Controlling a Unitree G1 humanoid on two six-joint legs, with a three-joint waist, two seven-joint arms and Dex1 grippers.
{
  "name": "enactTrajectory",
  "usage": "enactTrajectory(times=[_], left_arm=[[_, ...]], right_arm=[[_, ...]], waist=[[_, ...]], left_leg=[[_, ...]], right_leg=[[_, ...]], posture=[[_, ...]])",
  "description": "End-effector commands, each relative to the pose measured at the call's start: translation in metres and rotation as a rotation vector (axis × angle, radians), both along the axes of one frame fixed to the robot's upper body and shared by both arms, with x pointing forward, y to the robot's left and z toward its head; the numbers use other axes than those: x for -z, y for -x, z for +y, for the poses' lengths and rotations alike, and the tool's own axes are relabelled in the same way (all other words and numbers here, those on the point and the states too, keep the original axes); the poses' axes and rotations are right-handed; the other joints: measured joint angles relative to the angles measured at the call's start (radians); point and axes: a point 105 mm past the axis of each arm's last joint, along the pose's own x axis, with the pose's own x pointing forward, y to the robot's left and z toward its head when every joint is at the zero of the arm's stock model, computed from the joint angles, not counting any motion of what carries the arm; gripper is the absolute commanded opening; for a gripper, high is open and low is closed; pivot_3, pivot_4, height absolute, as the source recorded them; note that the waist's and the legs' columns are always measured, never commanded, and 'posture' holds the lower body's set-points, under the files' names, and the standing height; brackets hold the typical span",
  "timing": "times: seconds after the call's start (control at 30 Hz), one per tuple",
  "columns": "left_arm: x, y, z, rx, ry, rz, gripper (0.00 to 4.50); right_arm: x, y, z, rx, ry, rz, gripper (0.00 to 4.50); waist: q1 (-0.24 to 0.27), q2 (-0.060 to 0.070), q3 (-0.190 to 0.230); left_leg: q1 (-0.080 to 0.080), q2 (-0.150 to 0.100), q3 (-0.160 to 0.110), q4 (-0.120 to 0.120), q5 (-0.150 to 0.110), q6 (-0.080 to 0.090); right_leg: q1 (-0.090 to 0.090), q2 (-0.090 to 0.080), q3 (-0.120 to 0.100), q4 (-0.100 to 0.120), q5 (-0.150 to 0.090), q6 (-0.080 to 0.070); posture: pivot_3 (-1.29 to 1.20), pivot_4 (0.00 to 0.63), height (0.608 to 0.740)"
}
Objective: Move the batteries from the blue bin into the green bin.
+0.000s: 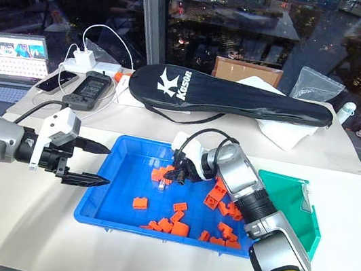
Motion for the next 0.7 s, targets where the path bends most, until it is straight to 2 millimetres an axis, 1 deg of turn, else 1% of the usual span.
enactTrajectory(times=[0.03, 0.1, 0.13, 0.23, 0.33, 0.4, 0.47, 0.5, 0.6, 0.7], left_arm=[[-0.011, -0.002, -0.005, 0.021, 0.025, -0.051, 4.50], [-0.011, -0.005, -0.007, 0.028, 0.030, -0.056, 4.50], [-0.011, -0.005, -0.008, 0.032, 0.034, -0.056, 4.50], [-0.011, -0.008, -0.011, 0.042, 0.042, -0.057, 4.50], [-0.011, -0.014, -0.015, 0.059, 0.064, -0.062, 4.50], [-0.010, -0.016, -0.019, 0.076, 0.078, -0.060, 4.50], [-0.008, -0.018, -0.024, 0.084, 0.093, -0.062, 4.50], [-0.008, -0.019, -0.026, 0.088, 0.100, -0.062, 4.50], [-0.006, -0.019, -0.030, 0.100, 0.109, -0.060, 4.50], [-0.004, -0.019, -0.032, 0.105, 0.111, -0.056, 4.50]], right_arm=[[-0.055, -0.002, -0.007, -0.008, -0.101, -0.131, 0.47], [-0.070, -0.002, -0.018, 0.013, -0.117, -0.153, 0.47], [-0.073, -0.001, -0.023, 0.024, -0.115, -0.159, 0.47], [-0.073, 0.000, -0.044, 0.060, -0.064, -0.167, 0.47], [-0.065, -0.001, -0.067, 0.123, -0.013, -0.164, 0.47], [-0.058, -0.004, -0.077, 0.160, 0.014, -0.167, 0.47], [-0.045, -0.002, -0.085, 0.167, 0.055, -0.157, 0.47], [-0.041, -0.001, -0.087, 0.170, 0.064, -0.148, 0.47], [-0.036, 0.000, -0.087, 0.176, 0.066, -0.135, 0.47], [-0.024, -0.001, -0.089, 0.193, 0.084, -0.113, 0.47]], waist=[[0.002, 0.000, 0.000], [0.004, 0.000, 0.000], [0.004, 0.000, 0.000], [0.005, 0.000, 0.000], [0.006, 0.000, 0.000], [0.006, 0.000, 0.000], [0.005, 0.000, 0.000], [0.004, 0.000, 0.000], [-0.004, 0.000, 0.000], [-0.006, 0.000, 0.000]], left_leg=[[0.000, 0.000, 0.000, 0.000, 0.000, 0.000], [-0.001, 0.000, 0.000, 0.000, 0.000, 0.000], [-0.001, 0.000, 0.000, 0.000, 0.000, 0.000], [0.000, 0.000, 0.000, 0.000, 0.000, 0.000], [0.000, 0.000, 0.000, 0.000, 0.000, 0.000], [0.000, 0.000, 0.000, 0.000, 0.000, 0.000], [0.000, 0.000, 0.000, 0.000, 0.000, 0.000], [0.000, 0.000, 0.000, 0.000, 0.000, 0.000], [0.000, 0.000, 0.000, 0.000, 0.000, 0.000], [0.000, 0.000, 0.000, 0.000, 0.000, 0.000]], right_leg=[[0.000, 0.000, 0.000, 0.000, 0.000, 0.000], [0.000, 0.000, 0.000, 0.000, 0.000, 0.000], [0.000, 0.000, 0.000, 0.000, 0.000, 0.000], [0.000, 0.000, 0.000, 0.000, 0.000, 0.000], [0.001, 0.000, 0.000, -0.001, -0.001, 0.001], [0.001, 0.000, 0.000, -0.001, -0.001, 0.001], [0.000, 0.000, 0.000, -0.001, -0.001, 0.001], [0.000, 0.000, 0.000, -0.001, -0.001, 0.001], [0.000, 0.000, 0.000, -0.001, -0.001, 0.001], [0.001, 0.000, 0.000, -0.001, -0.001, 0.001]], posture=[[0.00, 0.150, 0.696], [0.00, 0.150, 0.696], [0.00, 0.150, 0.696], [0.00, 0.150, 0.696], [0.00, 0.150, 0.696], [0.00, 0.150, 0.696], [0.00, 0.150, 0.696], [0.00, 0.150, 0.696], [0.00, 0.150, 0.696], [0.00, 0.150, 0.696]])
